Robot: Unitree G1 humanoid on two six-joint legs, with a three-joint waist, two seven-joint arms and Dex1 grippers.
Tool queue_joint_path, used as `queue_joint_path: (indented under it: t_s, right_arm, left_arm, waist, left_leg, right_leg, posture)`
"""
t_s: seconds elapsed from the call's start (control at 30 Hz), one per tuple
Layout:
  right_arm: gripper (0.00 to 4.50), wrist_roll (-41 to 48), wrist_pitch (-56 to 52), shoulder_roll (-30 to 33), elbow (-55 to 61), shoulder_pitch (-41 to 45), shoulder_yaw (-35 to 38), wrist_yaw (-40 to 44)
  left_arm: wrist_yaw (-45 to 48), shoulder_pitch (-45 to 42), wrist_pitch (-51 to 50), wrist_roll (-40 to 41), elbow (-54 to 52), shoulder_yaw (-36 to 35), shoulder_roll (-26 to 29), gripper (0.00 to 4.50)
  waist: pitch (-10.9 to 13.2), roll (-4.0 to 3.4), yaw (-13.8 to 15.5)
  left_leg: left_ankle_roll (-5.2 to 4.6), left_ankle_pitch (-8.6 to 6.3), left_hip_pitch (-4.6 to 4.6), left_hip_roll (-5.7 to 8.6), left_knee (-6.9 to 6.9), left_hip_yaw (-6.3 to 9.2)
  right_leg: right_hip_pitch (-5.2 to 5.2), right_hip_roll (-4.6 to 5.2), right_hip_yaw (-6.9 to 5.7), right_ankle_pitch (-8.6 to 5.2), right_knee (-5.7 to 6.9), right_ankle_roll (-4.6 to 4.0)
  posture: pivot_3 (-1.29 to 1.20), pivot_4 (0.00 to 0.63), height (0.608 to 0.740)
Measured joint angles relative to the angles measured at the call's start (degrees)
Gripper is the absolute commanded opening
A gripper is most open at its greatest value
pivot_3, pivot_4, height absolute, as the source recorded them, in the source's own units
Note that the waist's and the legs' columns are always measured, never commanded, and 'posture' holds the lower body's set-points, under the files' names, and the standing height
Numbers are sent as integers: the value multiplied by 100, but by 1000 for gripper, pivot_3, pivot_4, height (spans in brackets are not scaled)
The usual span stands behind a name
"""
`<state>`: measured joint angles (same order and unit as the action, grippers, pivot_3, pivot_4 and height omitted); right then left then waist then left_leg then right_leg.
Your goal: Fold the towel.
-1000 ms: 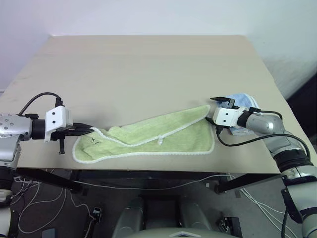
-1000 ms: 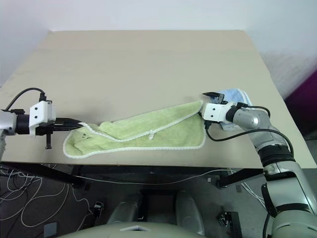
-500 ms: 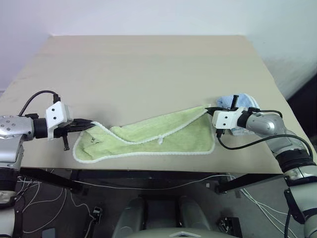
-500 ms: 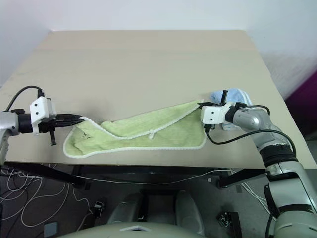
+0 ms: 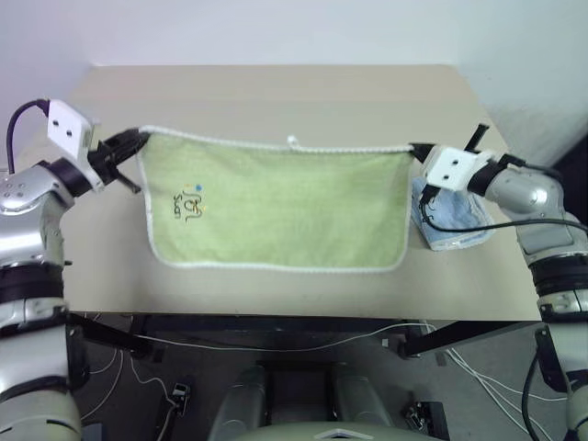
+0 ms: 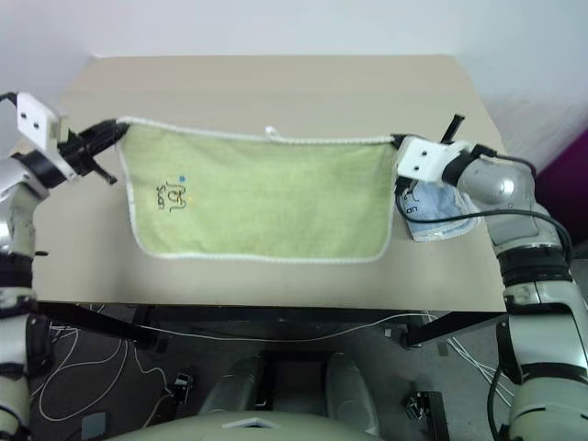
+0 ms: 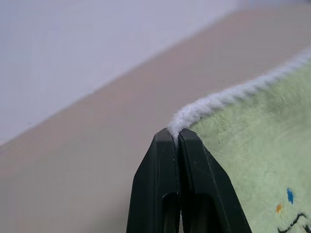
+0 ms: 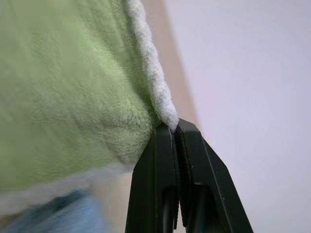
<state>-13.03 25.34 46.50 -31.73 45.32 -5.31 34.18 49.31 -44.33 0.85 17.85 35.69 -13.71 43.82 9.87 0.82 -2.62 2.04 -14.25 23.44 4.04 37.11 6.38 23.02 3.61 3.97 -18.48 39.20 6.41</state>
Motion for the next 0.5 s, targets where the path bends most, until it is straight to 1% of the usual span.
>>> queue_joint_path:
  t_s: [0.17, 0.27, 0.37, 0.5]
  right_arm:
    - [46, 286, -170, 26, -210, 805, 178, 182]
    - [46, 800, -538, 161, 64, 828, 392, 653]
    - [46, 1391, -1015, 414, 747, 478, 665, 1182]
    - [46, 2275, -1907, 619, 2051, -684, 1048, 1805]
  left_arm:
    - [-562, -1340, 244, -190, 1102, -12, -99, 0]
    - [-317, -1681, 300, -79, 1391, -134, -2, 0]
    - [248, -1542, 304, 99, 1343, -200, 169, 0]
    - [1123, -529, 92, 413, 962, -381, 465, 0]
  waist:
    - [1, 3, 4]
    - [1, 2, -5]
    - [1, 1, -9]
    - [-1, -1, -41]
  left_leg:
    - [2, 1, 12, 2, -1, -1]
    - [2, 1, 19, 2, -3, -4]
    - [1, 1, 20, 1, -3, -2]
    - [1, 1, 20, -2, 1, -1]
  right_leg:
    - [12, 2, -1, 0, -3, 0]
    - [19, 4, 1, 0, -6, 0]
    - [20, 3, 1, 0, -5, 0]
    - [21, 4, 3, 0, 4, 0]
  posture:
    - [0, 150, 740]
    - [0, 150, 740]
    - [0, 150, 740]
    - [0, 150, 740]
